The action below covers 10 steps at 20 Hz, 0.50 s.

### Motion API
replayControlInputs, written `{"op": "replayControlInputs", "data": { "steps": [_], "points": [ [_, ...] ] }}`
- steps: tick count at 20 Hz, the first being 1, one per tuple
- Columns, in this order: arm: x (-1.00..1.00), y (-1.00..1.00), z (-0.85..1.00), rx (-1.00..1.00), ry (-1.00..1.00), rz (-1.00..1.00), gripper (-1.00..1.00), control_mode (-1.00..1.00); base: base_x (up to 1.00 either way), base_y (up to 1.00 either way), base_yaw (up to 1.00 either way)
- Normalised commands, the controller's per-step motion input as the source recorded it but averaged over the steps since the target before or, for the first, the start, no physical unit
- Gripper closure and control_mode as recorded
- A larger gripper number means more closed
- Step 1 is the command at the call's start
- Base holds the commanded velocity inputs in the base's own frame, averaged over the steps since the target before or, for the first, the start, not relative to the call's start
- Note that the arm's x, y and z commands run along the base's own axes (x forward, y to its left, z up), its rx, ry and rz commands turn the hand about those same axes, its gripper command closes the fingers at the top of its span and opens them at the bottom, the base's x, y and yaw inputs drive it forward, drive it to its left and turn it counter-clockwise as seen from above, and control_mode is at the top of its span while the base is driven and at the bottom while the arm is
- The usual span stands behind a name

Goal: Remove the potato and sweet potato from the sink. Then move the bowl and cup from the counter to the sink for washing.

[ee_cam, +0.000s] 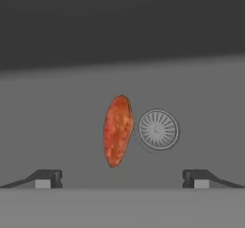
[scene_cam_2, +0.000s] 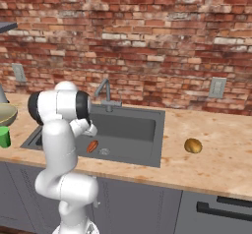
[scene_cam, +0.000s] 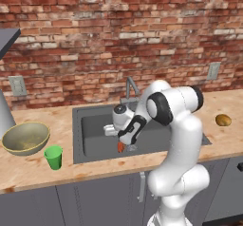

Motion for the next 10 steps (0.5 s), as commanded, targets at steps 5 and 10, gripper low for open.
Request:
{"op": "replayControlInputs", "data": {
  "steps": [5,10],
  "points": [
    [0.16,0.02,-0.16,0.0,0.0,0.0,-1.0,-1.0,0.0,0.0,0.0],
    [0.13,0.0,-0.16,0.0,0.0,0.0,-1.0,-1.0,0.0,0.0,0.0]
  ]
}}
